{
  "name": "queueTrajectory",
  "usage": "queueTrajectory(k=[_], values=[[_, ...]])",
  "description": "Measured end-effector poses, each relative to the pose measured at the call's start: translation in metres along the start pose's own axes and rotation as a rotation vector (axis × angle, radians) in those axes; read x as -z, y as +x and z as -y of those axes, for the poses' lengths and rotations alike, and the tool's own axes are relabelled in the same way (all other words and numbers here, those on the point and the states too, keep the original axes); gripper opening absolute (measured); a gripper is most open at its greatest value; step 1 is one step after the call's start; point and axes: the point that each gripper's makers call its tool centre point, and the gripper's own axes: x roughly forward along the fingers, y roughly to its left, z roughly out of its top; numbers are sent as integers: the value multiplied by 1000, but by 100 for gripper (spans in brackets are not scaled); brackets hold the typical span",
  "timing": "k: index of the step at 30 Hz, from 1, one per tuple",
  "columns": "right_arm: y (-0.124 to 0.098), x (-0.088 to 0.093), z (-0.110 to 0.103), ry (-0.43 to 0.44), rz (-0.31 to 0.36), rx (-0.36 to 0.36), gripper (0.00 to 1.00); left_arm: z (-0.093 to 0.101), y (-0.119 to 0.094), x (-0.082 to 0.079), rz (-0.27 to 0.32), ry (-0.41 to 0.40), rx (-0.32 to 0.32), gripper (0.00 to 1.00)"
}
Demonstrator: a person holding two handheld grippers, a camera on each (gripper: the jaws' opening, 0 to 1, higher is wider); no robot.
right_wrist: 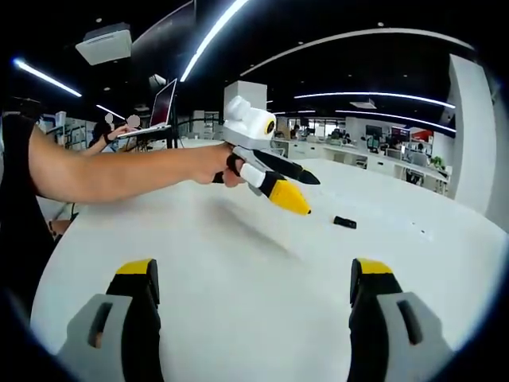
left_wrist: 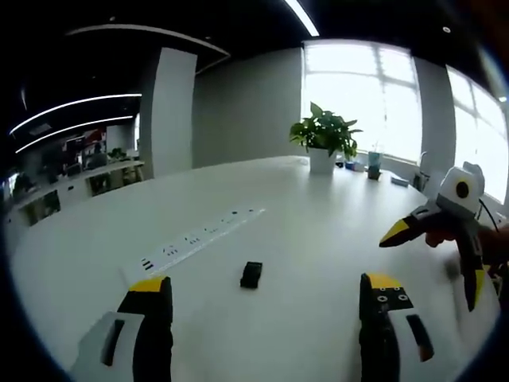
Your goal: Snap the two parts of the plastic buckle together until the buckle closes and remains connected.
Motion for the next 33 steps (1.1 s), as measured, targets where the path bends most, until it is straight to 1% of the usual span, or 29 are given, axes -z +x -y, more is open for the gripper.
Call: queueTrajectory(k=[4,9,13,16,18,20,21,22,23,25,28,30,33], values=[[0,1,1,1,-3,3,100,1,0,1,-7,6,-1,99],[-1,0,1,3,-1,5,100,6,-2,6,-21,20,0,99],[0,2,1,13,-4,5,100,10,-7,8,-16,17,-10,99],[0,1,2,17,-1,8,100,10,-11,7,-6,7,-25,99],[-1,1,3,17,1,11,100,13,-14,6,1,3,-31,99],[-1,1,3,18,2,15,100,14,-17,5,11,22,-50,99],[-1,1,4,17,3,18,100,16,-19,6,11,22,-49,99],[-1,1,4,18,3,18,100,21,-20,7,8,6,-30,99],[-1,0,4,19,3,19,100,22,-21,7,9,-1,-27,99],[-1,0,4,19,3,20,100,23,-23,8,7,13,-39,99],[-2,-1,4,20,6,20,100,25,-25,10,4,4,-40,99],[-2,-2,4,21,9,21,100,24,-27,11,2,11,-55,99],[-2,-2,5,20,11,24,100,26,-29,11,4,1,-50,99]])
